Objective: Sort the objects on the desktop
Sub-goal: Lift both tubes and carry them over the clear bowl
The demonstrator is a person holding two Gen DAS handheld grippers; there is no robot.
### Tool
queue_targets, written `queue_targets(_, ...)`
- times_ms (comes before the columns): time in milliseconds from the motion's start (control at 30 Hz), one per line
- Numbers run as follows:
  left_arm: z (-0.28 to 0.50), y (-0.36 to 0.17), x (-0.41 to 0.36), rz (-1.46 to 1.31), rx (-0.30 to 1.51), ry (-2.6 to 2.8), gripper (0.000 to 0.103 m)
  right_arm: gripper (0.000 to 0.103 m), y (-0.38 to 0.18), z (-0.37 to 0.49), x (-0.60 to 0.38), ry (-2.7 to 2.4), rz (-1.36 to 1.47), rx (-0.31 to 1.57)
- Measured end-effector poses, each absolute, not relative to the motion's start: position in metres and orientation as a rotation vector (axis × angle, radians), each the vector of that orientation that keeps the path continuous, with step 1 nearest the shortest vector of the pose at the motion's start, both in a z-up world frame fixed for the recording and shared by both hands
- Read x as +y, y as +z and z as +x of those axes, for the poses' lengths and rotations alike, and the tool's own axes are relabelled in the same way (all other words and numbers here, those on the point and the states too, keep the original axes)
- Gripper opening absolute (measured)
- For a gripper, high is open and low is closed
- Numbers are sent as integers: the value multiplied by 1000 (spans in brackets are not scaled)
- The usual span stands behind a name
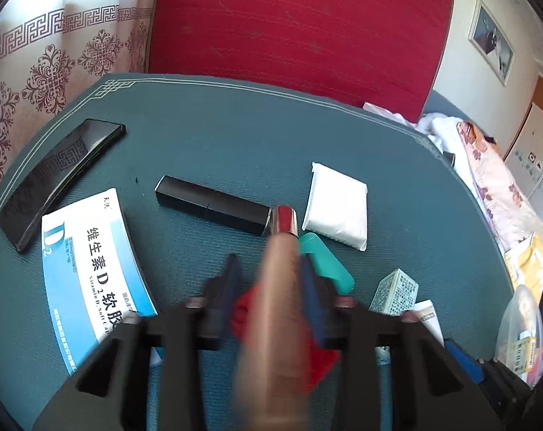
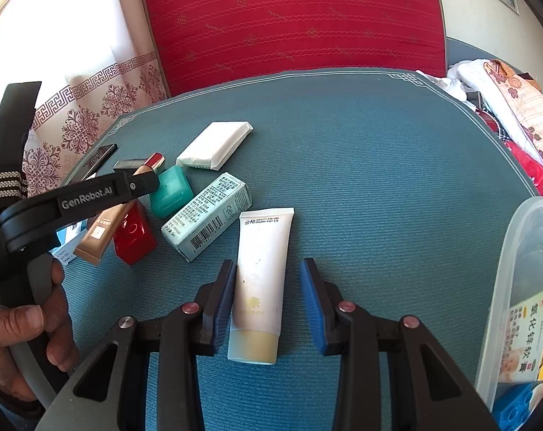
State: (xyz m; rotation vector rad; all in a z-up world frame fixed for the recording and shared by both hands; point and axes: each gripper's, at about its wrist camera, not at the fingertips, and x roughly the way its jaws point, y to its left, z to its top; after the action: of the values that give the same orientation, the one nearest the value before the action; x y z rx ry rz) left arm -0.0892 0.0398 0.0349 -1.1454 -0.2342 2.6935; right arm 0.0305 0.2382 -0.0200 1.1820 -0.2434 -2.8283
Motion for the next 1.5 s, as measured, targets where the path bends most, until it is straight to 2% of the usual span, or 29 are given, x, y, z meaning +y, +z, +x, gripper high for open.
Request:
queue_targets(133,-82,40,44,-1109,-215,2709,20,40,-20,31,240,-2824,1171,-268)
queue_targets(367,-69,62,43,-972,-262,2707,20,31,-17,37,245,-2838,1124,-320)
queue_targets(1100,-35,86,76,-834,-163,2625,20,30,22,88,245,-2953,1000,-229)
queue_targets(1333,-25,85,92,-822,-106,2603,20,30,36,105,259,-3007,956,-232)
queue_targets(1500,-23,87,90,-816,-111,2610,20,31,25,103,258,-2957,1042,-287)
